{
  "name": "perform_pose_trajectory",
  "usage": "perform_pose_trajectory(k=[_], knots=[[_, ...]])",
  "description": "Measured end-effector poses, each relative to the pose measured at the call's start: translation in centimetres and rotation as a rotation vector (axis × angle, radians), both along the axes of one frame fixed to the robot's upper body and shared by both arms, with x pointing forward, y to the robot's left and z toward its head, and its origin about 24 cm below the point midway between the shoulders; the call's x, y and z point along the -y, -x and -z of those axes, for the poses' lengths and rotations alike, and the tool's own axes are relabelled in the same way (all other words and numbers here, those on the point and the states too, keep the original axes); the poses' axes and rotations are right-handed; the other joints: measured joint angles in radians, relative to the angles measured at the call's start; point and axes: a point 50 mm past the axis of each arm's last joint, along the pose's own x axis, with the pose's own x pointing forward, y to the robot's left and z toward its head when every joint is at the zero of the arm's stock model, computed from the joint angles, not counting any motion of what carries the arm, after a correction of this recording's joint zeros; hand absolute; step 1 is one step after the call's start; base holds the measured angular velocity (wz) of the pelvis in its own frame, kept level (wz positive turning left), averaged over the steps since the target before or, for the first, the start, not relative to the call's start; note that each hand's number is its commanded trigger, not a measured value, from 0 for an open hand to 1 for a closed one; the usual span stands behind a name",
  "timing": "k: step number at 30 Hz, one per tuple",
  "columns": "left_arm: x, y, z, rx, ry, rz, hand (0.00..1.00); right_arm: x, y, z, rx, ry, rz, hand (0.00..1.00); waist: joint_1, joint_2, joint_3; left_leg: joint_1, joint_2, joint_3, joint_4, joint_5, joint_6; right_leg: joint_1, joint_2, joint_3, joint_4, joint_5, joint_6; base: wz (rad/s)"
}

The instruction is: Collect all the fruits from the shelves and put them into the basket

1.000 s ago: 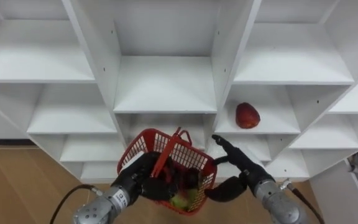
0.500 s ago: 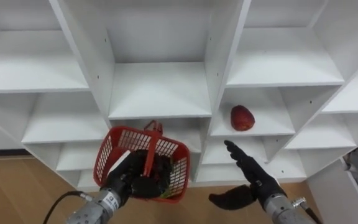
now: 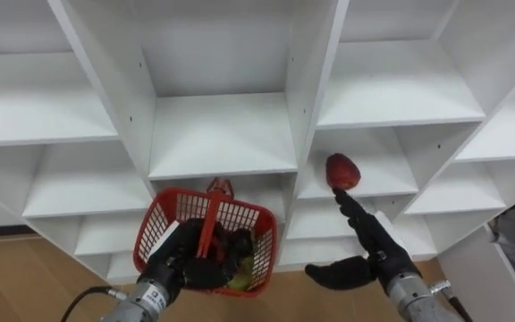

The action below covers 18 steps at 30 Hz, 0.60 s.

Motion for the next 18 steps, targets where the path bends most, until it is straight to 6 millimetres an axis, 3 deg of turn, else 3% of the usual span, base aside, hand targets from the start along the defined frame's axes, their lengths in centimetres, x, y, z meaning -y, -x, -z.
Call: perform_pose_trajectory(k=[18], knots=[[-0.6, 0.5, 0.2, -0.016, -0.01, 0.001, 1.0, 1.6, -0.7, -0.9, 0.071, -0.01, 0.129, 0.0, 0.015, -0.013, -0.0014, 0.017, 0.0, -0.003, 0.0, 0.0, 0.0, 0.019, 0.0, -0.007, 0.002, -0.001, 0.0, 0.0]])
